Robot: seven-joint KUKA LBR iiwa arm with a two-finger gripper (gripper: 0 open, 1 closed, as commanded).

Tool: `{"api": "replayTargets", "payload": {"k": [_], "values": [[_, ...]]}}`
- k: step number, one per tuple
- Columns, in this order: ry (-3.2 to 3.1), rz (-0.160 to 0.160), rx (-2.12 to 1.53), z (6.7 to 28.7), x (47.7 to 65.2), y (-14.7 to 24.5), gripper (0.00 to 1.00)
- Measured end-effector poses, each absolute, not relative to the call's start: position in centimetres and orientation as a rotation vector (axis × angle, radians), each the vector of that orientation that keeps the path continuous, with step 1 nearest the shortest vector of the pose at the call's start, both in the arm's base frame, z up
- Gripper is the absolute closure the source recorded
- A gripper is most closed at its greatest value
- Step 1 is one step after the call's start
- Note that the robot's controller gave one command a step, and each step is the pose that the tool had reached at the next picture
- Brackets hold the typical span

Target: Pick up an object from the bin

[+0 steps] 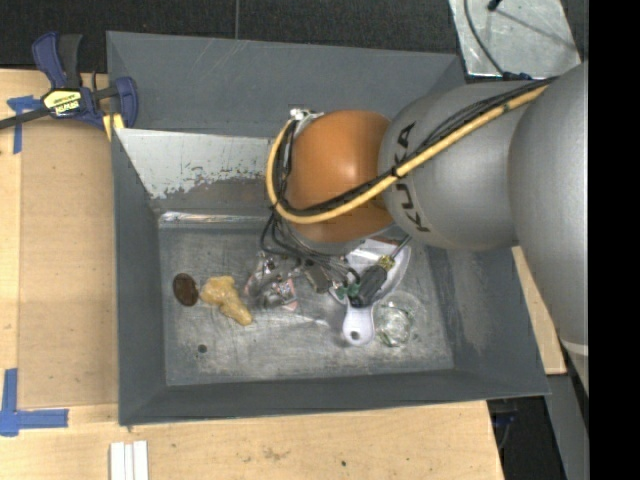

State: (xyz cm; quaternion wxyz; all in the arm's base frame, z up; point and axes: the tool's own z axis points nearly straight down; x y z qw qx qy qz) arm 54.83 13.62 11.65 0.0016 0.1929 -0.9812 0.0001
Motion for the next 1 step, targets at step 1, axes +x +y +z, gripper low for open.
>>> {"api": "replayTargets", "payload": {"k": [1], "values": [[-3.082,-0.001,0.619,13.11,55.01,13.57,1.0]]}}
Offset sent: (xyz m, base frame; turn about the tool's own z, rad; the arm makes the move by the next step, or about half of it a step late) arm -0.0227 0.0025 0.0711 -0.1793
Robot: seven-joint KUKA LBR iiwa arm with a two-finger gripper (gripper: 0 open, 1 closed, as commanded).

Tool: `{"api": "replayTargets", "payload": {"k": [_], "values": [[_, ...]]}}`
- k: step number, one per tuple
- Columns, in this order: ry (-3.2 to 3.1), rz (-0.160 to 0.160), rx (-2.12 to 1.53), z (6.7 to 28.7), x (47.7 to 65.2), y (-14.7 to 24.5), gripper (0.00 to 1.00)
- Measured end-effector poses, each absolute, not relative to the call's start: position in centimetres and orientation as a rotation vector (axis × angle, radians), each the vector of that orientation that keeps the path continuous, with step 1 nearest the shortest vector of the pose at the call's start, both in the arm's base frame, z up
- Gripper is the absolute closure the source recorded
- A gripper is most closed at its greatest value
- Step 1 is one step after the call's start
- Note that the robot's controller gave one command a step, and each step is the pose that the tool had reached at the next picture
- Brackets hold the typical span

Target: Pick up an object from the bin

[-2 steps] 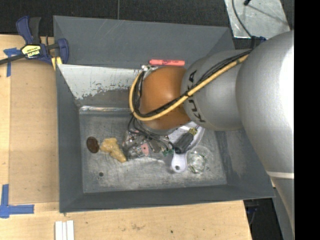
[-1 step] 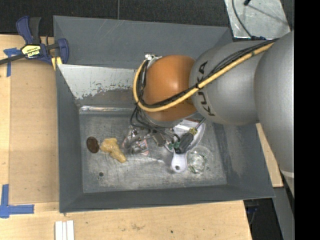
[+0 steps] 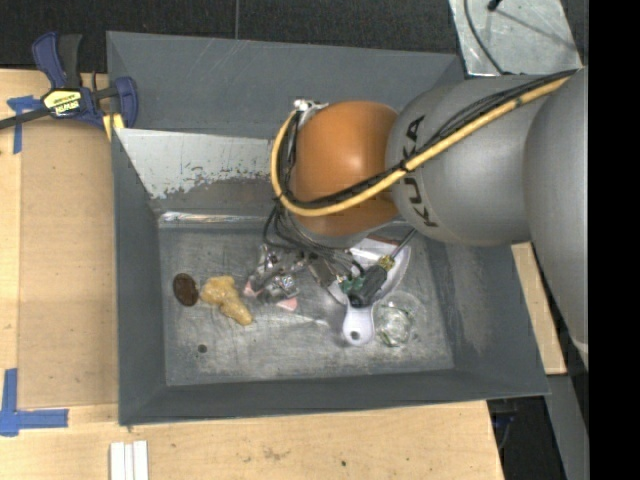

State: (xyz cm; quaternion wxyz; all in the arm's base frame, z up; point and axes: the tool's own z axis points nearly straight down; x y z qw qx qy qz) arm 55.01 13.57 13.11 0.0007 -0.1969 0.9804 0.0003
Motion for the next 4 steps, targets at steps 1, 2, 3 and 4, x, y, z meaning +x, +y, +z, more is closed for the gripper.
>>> {"api": "replayTargets", "payload": {"k": [1,2,3,4], "values": [[3.013,0.001,-0.875,18.8,52.7,13.9,1.0],[3.014,0.001,-0.874,18.8,52.7,13.9,1.0],[3.072,0.002,-0.647,18.7,52.7,13.4,1.0],[3.137,0.002,-0.062,17.3,60.1,16.5,1.0]]}}
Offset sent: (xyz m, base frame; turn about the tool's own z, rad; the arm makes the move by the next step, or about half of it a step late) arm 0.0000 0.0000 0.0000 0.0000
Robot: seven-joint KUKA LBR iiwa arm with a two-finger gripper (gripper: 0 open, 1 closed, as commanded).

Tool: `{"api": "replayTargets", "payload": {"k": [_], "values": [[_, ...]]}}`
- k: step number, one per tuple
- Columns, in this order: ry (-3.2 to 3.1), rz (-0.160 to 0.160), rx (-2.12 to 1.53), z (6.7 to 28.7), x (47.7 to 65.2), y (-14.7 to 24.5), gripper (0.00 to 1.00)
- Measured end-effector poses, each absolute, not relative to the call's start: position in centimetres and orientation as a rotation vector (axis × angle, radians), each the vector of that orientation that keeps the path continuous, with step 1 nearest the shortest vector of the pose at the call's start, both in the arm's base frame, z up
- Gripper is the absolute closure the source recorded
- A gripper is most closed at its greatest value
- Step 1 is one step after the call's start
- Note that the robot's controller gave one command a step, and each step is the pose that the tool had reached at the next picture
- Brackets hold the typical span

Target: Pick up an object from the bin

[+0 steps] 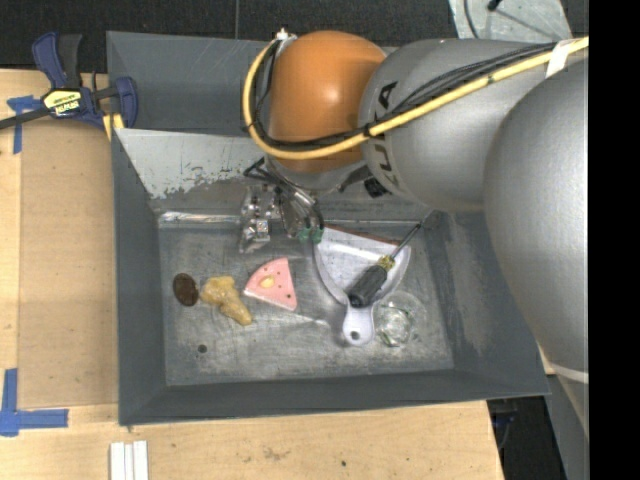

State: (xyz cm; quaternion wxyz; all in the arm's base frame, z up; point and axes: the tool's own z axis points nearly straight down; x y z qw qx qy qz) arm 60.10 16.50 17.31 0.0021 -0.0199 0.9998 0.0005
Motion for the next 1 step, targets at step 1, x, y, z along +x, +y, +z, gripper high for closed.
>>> {"api": "replayTargets", "payload": {"k": [1], "values": [[3.137,0.001,-0.063,17.31,60.1,16.5,0.0]]}}
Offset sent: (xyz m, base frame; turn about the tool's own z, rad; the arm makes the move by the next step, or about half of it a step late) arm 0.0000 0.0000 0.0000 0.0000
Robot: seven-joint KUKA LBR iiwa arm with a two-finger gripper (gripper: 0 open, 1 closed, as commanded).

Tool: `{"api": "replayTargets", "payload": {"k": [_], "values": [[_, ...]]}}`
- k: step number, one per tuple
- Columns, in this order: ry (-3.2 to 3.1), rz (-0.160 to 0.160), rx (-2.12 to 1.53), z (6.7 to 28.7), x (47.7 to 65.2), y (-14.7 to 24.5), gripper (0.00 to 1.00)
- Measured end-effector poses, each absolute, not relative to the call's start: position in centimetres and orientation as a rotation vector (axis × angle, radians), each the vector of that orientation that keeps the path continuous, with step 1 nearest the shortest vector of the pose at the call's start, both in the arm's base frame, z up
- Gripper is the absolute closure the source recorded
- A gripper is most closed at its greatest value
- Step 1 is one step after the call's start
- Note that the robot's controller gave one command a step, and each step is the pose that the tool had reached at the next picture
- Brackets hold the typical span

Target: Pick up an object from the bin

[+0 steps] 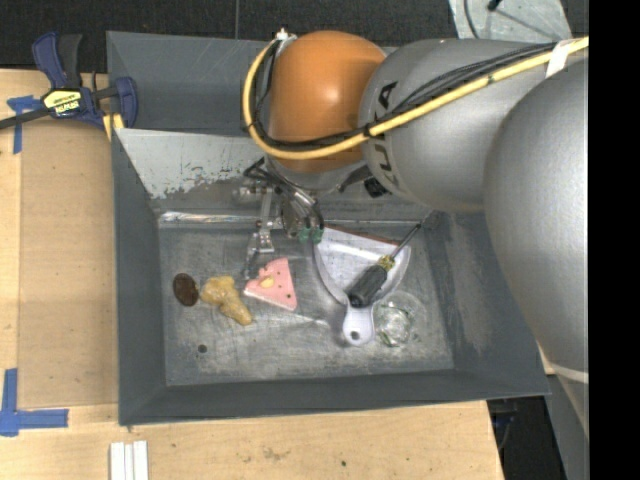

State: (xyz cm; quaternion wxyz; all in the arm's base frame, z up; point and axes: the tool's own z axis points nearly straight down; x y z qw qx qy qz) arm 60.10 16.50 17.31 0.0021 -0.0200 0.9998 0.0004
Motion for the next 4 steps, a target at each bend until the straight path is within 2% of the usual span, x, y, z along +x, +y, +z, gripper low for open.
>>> {"api": "replayTargets", "payload": {"k": [1,2,3,4], "values": [[3.137,0.001,-0.063,17.3,60.1,16.5,0.0],[3.128,0.003,-0.118,13.1,58.1,16.8,0.0],[3.13,0.008,-0.271,7.8,56.1,15.9,1.0],[3.13,0.008,-0.27,7.8,56.1,15.9,1.0]]}}
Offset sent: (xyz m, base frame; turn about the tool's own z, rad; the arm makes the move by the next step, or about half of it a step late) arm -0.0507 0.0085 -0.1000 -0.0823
